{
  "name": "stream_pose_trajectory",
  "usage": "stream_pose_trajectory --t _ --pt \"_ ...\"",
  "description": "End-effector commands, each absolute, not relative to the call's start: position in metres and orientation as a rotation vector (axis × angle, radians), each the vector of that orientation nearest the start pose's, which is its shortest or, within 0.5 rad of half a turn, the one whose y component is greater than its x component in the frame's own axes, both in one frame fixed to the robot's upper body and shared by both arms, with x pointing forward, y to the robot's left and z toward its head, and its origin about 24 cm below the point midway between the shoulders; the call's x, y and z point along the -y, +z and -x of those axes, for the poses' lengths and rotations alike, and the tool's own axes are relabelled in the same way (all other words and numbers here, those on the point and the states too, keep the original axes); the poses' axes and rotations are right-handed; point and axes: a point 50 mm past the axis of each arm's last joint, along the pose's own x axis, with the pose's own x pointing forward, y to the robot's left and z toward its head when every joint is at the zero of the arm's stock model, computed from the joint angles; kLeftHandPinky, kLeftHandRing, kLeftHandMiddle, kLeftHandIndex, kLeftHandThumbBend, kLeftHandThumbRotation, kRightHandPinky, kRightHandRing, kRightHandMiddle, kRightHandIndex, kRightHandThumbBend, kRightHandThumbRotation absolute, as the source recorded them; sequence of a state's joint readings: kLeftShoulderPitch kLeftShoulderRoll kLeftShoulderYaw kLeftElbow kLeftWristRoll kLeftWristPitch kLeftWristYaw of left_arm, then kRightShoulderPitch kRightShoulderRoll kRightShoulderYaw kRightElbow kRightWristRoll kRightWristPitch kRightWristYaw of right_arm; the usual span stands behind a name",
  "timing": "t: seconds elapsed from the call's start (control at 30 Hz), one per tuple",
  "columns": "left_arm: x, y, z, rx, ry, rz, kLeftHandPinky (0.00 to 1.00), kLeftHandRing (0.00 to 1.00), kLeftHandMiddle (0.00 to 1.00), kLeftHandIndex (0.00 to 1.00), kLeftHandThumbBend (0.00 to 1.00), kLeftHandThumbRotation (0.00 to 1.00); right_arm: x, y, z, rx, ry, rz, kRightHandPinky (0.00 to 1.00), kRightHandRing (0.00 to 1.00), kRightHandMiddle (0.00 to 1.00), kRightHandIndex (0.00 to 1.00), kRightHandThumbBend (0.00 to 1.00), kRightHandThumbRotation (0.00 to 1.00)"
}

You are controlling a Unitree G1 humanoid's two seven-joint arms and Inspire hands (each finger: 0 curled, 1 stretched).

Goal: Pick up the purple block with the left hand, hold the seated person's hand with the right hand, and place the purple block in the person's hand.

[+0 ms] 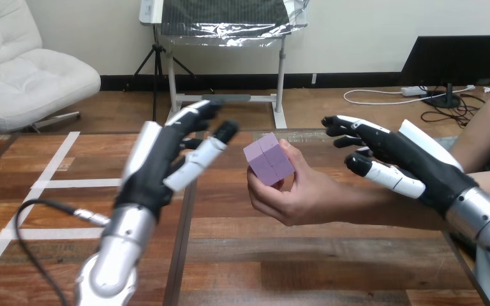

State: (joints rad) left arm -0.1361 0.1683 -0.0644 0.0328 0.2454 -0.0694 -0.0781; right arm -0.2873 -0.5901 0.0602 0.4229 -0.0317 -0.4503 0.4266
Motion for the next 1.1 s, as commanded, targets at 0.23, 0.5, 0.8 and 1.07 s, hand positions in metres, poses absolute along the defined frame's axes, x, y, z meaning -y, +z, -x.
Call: stream_pose_trajectory --t 0.23,0.5,0.8,1.07 --pt "-0.169 0.113 -0.258 0.326 -0.061 -0.417 0.76 0.85 0.85 0.82 0.57 0.88 0.221 0.101 -0.295 0.297 0.451 0.526 0.77 0.86 0.88 0.9 1.0 1.0" --pt "-0.174 0.124 -0.244 0.371 -0.032 -0.384 0.72 0.81 0.83 0.81 0.51 0.86 0.214 0.106 -0.29 0.361 0.453 0.481 0.77 0.84 0.86 0.88 1.0 1.0" --pt "-0.18 0.139 -0.222 0.453 -0.025 -0.276 0.69 0.79 0.8 0.78 0.51 0.89 0.203 0.115 -0.277 0.433 0.461 0.39 0.76 0.84 0.86 0.88 1.0 0.99" --pt "-0.185 0.143 -0.209 0.513 -0.008 -0.235 0.67 0.75 0.76 0.75 0.55 0.86 0.196 0.12 -0.266 0.478 0.464 0.34 0.75 0.84 0.85 0.88 1.0 0.98"
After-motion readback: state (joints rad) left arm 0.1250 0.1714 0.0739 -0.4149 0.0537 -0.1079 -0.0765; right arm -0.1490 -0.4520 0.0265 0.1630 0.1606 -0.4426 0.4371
